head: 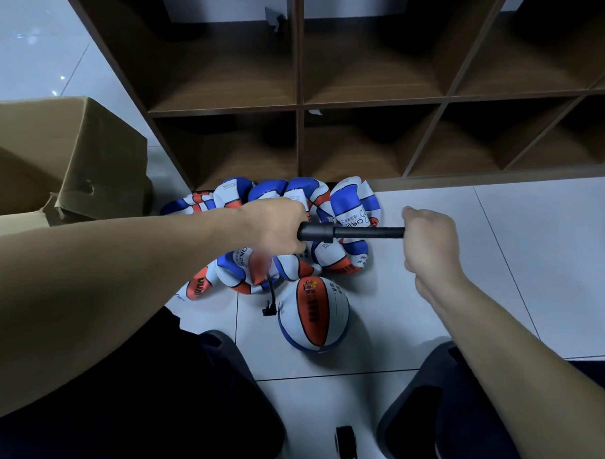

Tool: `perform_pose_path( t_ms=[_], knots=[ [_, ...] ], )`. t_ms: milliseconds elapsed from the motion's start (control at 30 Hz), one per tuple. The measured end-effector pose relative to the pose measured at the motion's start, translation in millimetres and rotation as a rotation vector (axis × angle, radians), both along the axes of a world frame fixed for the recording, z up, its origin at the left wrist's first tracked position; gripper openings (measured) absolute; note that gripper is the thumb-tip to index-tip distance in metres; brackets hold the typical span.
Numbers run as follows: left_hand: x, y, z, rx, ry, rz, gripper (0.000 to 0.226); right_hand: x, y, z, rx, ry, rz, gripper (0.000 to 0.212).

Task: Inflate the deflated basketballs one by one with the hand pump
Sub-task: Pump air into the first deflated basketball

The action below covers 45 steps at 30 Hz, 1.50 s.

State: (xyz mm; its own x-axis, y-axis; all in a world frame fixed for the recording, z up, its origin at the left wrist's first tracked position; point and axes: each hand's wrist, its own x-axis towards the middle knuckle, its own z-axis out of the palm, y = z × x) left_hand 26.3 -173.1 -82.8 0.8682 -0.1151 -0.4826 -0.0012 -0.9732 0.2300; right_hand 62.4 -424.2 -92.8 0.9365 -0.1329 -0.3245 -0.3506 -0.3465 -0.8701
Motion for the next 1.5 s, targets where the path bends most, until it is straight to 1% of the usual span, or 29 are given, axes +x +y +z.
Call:
perform_pose_path(
  t_ms=[67, 167, 333, 467, 600, 700, 800, 867, 933, 1000, 1100, 1200, 1233, 1367, 1500],
  knots=[
    [-0.4, -1.6, 3.0, 0.034, -0.029, -0.016, 0.016, -8.8, 8.5, -2.5, 0.004, -0.003, 0.052, 0.045],
    [-1.7, -7.7, 10.6, 0.087, -0.073, -0.044, 0.015, -19.1, 19.6, -3.1, 0.036, 0.009, 0.101, 0.043],
    [-5.9, -19.9, 12.9, 0.071, -0.093, -0.047, 0.019, -24.5, 31.1, -4.1, 0.023, -0.029, 0.138, 0.052],
    [-5.4, -26.8, 13.4, 0.095, -0.103, -0.087, 0.015, -32.3, 39.3, -5.8, 0.054, -0.004, 0.138, 0.045],
    [-2.3, -29.5, 15.4, 0.117, -0.139, -0.132, 0.017, -35.7, 46.9, -9.2, 0.100, 0.034, 0.166, 0.037],
    [-1.7, -30.8, 13.4, 0.103, -0.134, -0.137, 0.017, -35.1, 47.6, -9.7, 0.097, 0.047, 0.189, 0.036],
    [0.2, -29.4, 12.8, 0.061, -0.126, -0.116, 0.016, -29.6, 44.4, -6.0, 0.093, 0.048, 0.212, 0.039],
    [2.5, -29.5, 11.9, 0.034, -0.134, -0.103, 0.016, -22.8, 38.4, -2.3, 0.042, 0.041, 0.236, 0.042],
    [3.5, -29.7, 9.7, 0.004, -0.139, -0.095, 0.015, -16.3, 28.8, 0.0, -0.014, 0.025, 0.248, 0.040],
    [4.2, -26.1, 8.5, -0.010, -0.127, -0.084, 0.015, -9.7, 16.2, 2.7, -0.022, 0.018, 0.212, 0.036],
    [4.8, -7.5, 5.0, -0.016, -0.070, -0.052, 0.020, 3.0, -4.2, 9.3, -0.016, 0.041, 0.070, 0.031],
    [5.0, 7.7, 3.0, -0.059, -0.030, -0.022, 0.027, 10.8, -16.7, 10.5, -0.023, 0.096, -0.012, 0.016],
    [5.0, 7.8, 2.9, -0.057, -0.024, -0.022, 0.027, 11.0, -17.1, 8.8, -0.031, 0.094, -0.020, 0.016],
    [3.9, -2.6, 3.9, -0.007, -0.035, -0.039, 0.022, -1.7, -5.0, 4.8, -0.110, -0.067, 0.021, 0.036],
    [2.2, -10.1, 7.7, 0.045, -0.070, -0.057, 0.019, -19.8, 11.4, 3.2, -0.114, -0.126, 0.066, 0.045]
  ],
)
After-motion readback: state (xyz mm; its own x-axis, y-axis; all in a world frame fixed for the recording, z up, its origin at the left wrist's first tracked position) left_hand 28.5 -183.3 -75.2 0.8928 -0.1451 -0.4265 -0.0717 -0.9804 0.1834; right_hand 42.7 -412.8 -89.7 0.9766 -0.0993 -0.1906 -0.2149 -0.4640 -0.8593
